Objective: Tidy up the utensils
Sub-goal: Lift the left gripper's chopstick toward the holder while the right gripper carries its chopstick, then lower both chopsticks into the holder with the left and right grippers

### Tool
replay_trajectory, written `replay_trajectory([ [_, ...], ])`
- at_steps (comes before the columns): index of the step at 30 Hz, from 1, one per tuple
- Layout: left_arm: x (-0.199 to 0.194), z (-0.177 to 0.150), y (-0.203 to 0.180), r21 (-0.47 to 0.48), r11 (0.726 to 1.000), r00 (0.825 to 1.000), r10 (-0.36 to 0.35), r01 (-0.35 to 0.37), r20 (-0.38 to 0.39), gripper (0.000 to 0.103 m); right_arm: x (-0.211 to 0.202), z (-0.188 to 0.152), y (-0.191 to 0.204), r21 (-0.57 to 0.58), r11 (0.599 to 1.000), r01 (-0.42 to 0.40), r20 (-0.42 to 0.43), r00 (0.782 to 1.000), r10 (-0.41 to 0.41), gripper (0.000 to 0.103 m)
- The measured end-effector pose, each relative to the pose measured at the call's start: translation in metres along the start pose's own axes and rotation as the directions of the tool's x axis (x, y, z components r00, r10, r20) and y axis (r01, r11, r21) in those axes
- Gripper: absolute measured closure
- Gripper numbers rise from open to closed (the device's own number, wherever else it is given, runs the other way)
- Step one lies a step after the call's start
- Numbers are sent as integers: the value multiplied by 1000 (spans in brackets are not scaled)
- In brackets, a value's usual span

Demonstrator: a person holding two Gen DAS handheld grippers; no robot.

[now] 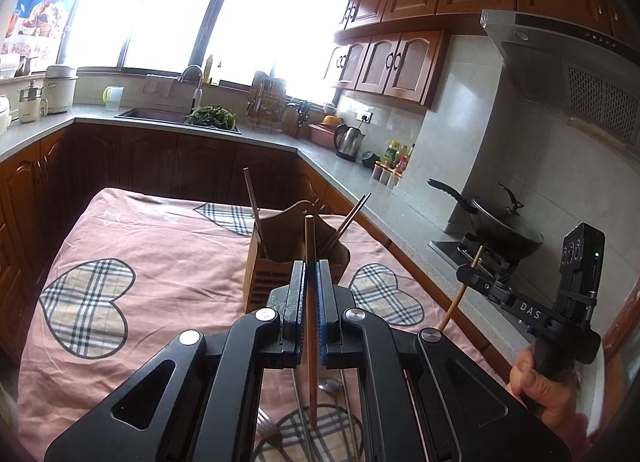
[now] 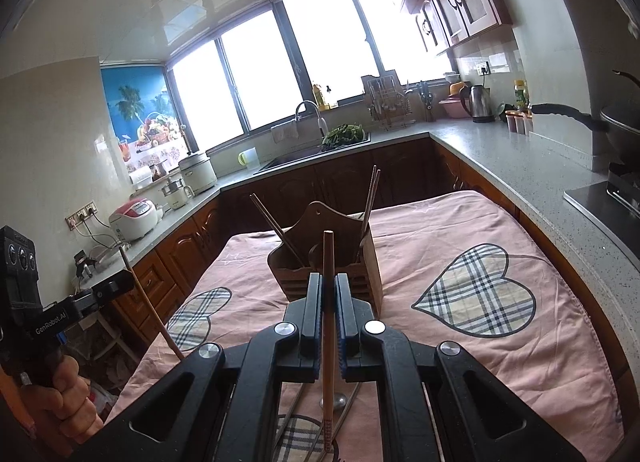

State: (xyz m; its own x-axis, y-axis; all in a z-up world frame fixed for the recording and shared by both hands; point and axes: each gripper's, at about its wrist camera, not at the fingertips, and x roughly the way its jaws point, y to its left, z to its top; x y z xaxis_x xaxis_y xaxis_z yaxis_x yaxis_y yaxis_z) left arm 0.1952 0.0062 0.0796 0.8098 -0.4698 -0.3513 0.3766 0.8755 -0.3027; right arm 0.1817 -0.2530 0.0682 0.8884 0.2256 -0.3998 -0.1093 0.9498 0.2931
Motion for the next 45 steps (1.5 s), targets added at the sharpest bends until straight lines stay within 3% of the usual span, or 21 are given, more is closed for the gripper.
replay_trajectory([
  [13, 24, 44, 13, -17, 999, 996, 30, -29, 81, 99, 22, 44, -1, 0, 1000, -12, 100, 995, 12, 97],
  [28, 87, 99, 27, -30, 998, 983, 62, -58, 174, 99, 67, 106, -11, 7, 1000, -3, 244, 970, 1, 97],
  [37, 133, 106, 40, -69, 992, 971, 121, -109, 204, 99, 107, 112, -16, -8, 1000, 10, 232, 973, -8, 97],
  [45, 172, 81, 53, -69, 986, 973, 161, -152, 163, 99, 143, 94, -33, 37, 999, 26, 214, 976, -33, 97],
])
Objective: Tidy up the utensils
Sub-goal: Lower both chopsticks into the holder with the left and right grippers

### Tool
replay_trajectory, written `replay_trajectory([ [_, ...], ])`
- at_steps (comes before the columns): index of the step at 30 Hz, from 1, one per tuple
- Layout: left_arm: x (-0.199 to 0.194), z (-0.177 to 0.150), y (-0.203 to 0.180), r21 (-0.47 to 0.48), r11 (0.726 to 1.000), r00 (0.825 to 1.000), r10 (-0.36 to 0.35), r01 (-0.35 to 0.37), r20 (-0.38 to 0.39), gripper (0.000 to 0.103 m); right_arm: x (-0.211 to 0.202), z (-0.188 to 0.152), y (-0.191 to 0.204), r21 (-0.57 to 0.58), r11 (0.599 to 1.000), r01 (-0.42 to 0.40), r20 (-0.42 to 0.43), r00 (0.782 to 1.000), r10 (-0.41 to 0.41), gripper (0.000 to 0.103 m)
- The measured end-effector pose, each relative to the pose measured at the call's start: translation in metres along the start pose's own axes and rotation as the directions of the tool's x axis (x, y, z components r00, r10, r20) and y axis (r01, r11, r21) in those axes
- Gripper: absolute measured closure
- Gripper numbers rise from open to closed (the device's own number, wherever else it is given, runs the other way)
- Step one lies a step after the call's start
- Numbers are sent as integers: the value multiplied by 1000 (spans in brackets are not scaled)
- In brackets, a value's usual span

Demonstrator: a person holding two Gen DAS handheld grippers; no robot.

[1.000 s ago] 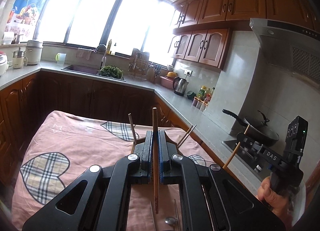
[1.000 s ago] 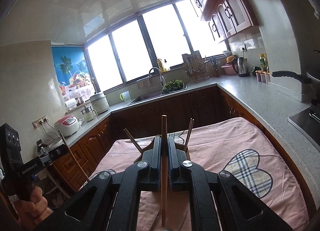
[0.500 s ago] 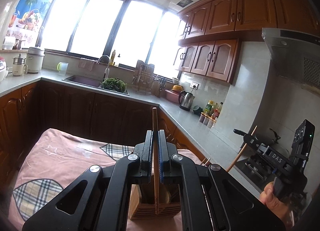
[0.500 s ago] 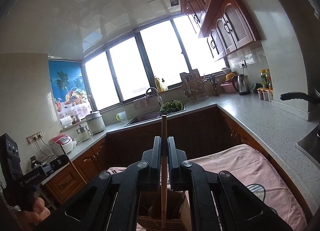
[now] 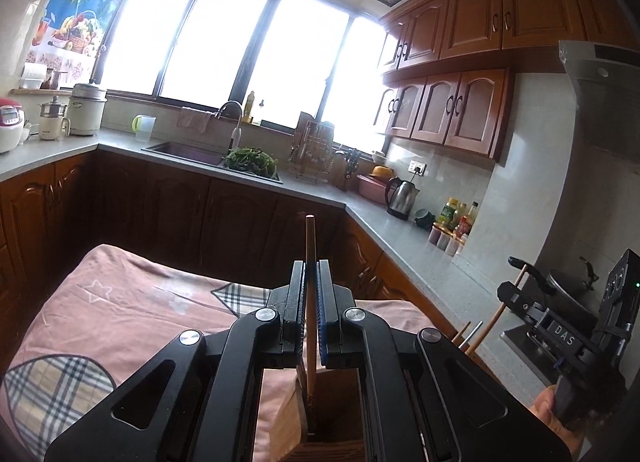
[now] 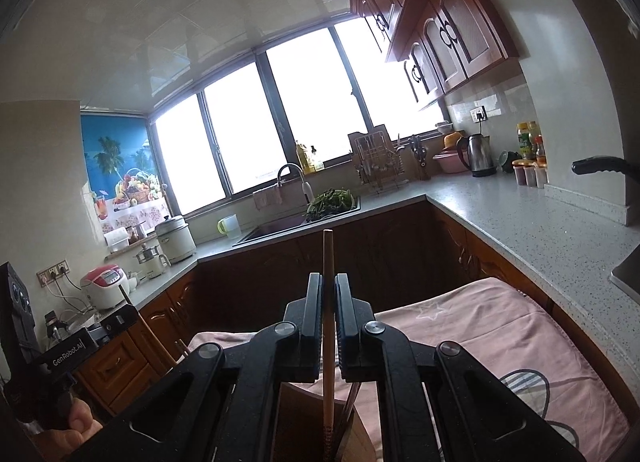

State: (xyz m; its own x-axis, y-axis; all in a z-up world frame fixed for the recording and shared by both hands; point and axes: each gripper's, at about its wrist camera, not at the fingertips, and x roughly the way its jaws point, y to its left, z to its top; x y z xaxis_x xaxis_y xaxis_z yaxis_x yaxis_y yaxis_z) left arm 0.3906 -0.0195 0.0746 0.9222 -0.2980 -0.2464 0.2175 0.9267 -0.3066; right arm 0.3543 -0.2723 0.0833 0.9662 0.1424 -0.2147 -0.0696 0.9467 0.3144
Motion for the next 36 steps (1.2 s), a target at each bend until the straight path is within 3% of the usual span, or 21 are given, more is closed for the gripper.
replay_trajectory([
  [10, 29, -37, 4, 8, 1000, 996, 6, -5, -92, 99, 30, -49, -16, 47, 999, 13, -106, 994, -8, 97],
  [25, 37, -45, 5, 9, 1000, 991, 12, -10, -136, 98, 32, -49, -12, 34, 999, 12, -142, 990, -7, 97],
  [31, 37, -43, 6, 8, 1000, 988, 7, -6, -152, 98, 33, -49, -13, 42, 999, 7, -153, 988, 0, 92],
  [33, 36, -42, 6, 12, 1000, 987, 13, -11, -159, 94, 32, -49, -13, 49, 999, 2, -151, 988, 6, 91],
  [36, 31, -41, 8, 4, 1000, 988, 16, -16, -155, 74, 26, -47, -13, 56, 998, -5, -137, 990, 12, 77],
])
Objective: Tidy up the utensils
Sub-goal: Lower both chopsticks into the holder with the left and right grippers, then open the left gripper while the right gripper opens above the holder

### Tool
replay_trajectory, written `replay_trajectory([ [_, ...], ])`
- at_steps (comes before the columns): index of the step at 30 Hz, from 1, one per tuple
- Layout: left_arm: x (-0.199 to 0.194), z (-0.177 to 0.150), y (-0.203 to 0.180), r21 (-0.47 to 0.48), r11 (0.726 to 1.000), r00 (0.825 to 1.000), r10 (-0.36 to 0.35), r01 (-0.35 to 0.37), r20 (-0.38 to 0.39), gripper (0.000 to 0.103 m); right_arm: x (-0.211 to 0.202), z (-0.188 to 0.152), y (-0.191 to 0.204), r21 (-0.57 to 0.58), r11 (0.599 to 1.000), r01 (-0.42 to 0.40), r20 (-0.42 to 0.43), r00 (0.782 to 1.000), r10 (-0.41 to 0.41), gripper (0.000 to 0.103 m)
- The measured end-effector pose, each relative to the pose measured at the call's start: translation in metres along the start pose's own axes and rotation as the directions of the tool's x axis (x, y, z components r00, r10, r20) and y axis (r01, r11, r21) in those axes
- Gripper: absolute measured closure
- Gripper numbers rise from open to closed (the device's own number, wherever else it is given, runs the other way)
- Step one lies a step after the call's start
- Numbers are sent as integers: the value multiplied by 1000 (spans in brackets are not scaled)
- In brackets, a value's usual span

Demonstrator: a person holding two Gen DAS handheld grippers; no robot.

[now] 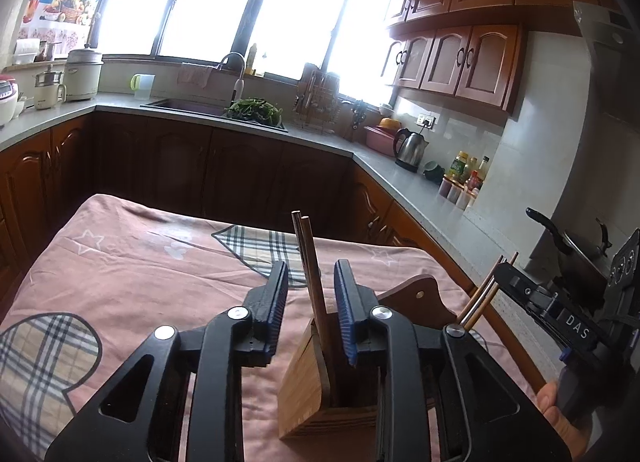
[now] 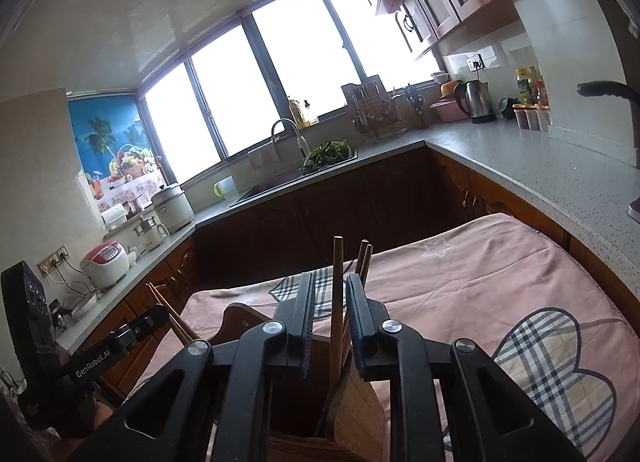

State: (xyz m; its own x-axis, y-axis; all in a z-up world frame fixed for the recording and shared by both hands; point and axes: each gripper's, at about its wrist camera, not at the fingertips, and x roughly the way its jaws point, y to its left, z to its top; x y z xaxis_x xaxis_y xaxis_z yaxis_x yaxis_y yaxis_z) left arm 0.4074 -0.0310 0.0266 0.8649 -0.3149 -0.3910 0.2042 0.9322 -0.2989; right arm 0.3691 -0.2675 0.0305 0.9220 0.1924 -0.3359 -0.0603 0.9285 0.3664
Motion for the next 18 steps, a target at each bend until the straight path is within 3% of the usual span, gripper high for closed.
replay_trajectory([
  [3, -7, 0, 1, -4, 1000, 1000, 3, -2, 7, 61, -10, 4, 2, 3, 1000, -4, 31, 1000, 4, 62],
  [5, -12, 0, 1, -7, 1000, 1000, 15, -14, 9, 38, -17, 7, 5, 2, 1000, -8, 51, 999, 8, 51],
  [6, -16, -1, 1, -6, 1000, 1000, 21, -21, 16, 34, -20, 8, 5, 4, 1000, -16, 60, 998, 15, 46],
  [8, -23, -2, 2, 2, 1000, 999, 30, -30, 26, 23, -27, 10, 7, 1, 1000, -22, 79, 997, 22, 22],
  [10, -31, -4, 3, 7, 999, 998, 48, -48, 30, 12, -34, 10, 8, -8, 1000, -17, 98, 995, 18, 12],
  [18, -67, -16, 5, 19, 997, 997, 70, -70, 11, 2, -56, 2, 8, -3, 1000, -21, 69, 997, 21, 8],
])
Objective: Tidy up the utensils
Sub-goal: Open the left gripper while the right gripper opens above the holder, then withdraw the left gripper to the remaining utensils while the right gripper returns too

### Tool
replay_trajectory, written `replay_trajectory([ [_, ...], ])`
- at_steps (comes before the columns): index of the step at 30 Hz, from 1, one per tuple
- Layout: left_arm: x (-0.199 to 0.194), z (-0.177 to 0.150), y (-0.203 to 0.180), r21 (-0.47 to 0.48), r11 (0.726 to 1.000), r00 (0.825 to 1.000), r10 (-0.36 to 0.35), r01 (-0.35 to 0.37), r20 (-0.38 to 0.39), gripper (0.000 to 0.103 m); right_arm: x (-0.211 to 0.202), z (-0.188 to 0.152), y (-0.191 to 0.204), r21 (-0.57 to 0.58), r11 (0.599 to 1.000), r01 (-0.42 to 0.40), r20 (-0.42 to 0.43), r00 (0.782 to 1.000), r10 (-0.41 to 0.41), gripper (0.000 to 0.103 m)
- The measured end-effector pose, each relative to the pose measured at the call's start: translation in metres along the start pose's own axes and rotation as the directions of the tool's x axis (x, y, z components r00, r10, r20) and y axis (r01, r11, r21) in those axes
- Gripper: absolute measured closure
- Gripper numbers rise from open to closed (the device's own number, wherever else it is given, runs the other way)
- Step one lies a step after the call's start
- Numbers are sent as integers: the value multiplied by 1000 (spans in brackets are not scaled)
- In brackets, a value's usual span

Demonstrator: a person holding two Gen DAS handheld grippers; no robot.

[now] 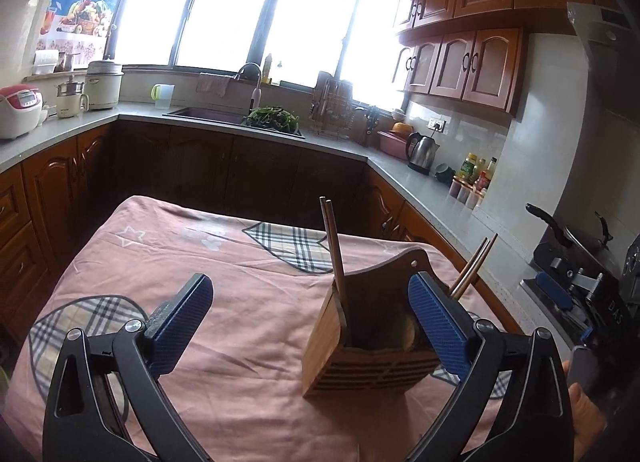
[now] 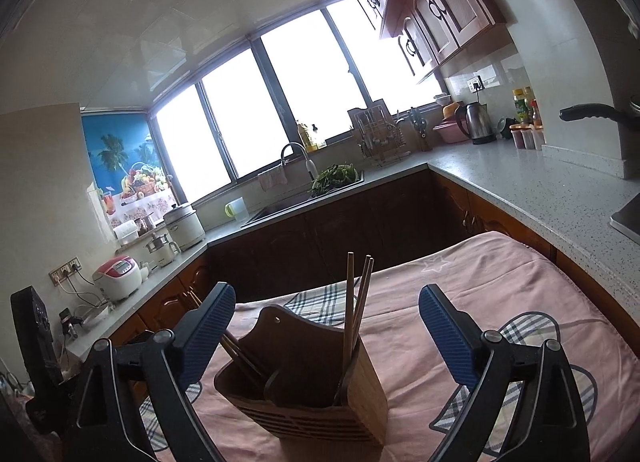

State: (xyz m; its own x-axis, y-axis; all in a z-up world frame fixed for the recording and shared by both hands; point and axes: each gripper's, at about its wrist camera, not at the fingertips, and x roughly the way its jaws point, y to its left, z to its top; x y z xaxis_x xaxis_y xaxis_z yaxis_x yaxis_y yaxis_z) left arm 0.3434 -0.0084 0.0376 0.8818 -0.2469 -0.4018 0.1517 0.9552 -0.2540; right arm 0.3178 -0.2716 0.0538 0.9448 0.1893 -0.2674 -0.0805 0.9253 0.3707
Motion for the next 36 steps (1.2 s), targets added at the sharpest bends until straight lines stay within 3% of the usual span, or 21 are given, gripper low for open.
replay_trajectory([
  [21, -78, -46, 10, -36, 999, 996, -7, 4, -91, 2, -80, -35, 14, 7, 1000, -9, -76, 997, 9, 8],
  [36, -103, -84, 9, -41, 999, 987, -14, 7, -161, 2, -117, -71, 3, 48, 998, 30, -157, 987, -22, 8],
])
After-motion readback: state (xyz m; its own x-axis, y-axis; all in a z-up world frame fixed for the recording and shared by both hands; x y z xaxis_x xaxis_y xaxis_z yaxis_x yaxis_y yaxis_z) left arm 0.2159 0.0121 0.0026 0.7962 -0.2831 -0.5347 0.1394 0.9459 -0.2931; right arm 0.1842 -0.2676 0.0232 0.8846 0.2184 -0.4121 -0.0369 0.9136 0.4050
